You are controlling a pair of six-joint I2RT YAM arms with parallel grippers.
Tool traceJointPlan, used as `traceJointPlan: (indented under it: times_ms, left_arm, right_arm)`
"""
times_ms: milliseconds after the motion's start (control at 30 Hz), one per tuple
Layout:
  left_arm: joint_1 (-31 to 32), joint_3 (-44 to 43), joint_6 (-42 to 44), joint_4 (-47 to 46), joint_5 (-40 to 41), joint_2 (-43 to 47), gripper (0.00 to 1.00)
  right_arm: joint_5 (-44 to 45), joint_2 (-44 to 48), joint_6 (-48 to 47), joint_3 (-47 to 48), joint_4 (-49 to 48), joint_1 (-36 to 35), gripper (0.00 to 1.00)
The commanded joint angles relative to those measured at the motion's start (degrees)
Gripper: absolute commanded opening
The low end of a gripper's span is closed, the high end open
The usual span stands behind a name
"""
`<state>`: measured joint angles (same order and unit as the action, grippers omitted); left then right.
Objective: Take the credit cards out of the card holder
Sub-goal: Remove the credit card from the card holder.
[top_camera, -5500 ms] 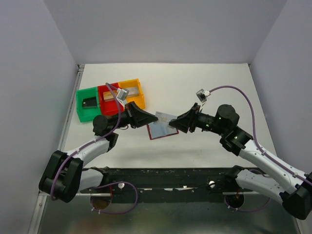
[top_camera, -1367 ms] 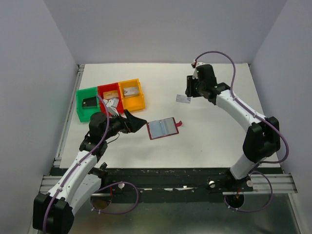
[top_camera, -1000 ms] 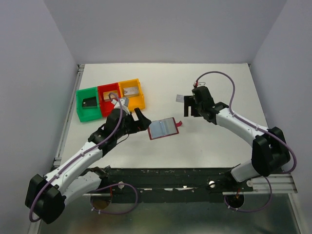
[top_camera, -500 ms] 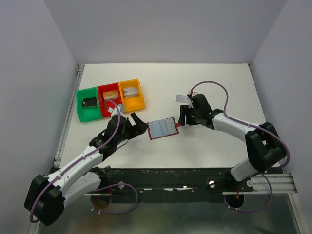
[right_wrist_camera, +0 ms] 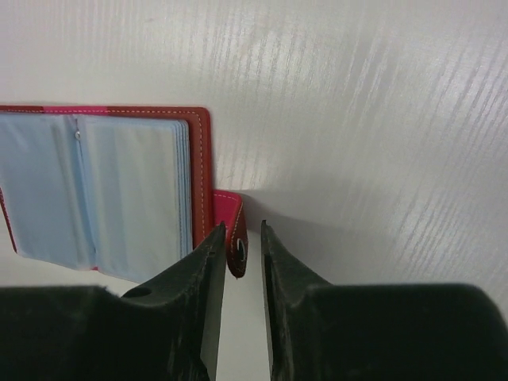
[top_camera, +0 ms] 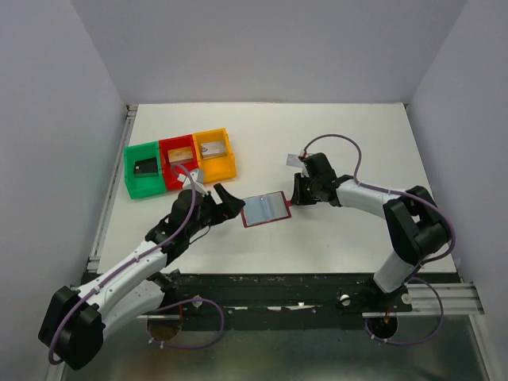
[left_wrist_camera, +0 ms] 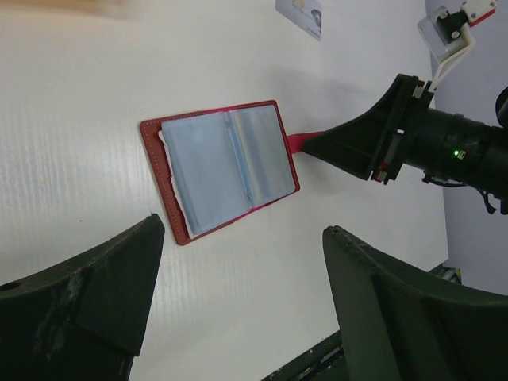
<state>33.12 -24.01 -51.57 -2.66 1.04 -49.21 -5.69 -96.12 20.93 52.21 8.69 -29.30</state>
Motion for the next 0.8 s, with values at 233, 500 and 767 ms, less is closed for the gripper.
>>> traceJointPlan:
  times_ms: [233, 500, 767]
  left_arm:
    - [0.1, -4.9, 6.6, -1.7, -9.2, -7.5, 0.85]
    - [2.0, -8.3, 11.6, 4.0, -8.9, -10.0, 0.73]
    - [6.3, -6.4, 13.5, 6.3, -6.0, -6.7, 0.70]
  right_arm:
    - [-2.2, -1.2, -2.3, 1.8, -1.3, -0.3, 0.03]
    - [-3.2, 3.3, -6.2, -1.5, -0.9, -4.4, 0.00]
    - [-5.1, 11.2, -4.4, -10.4, -1.4, -7.7, 0.00]
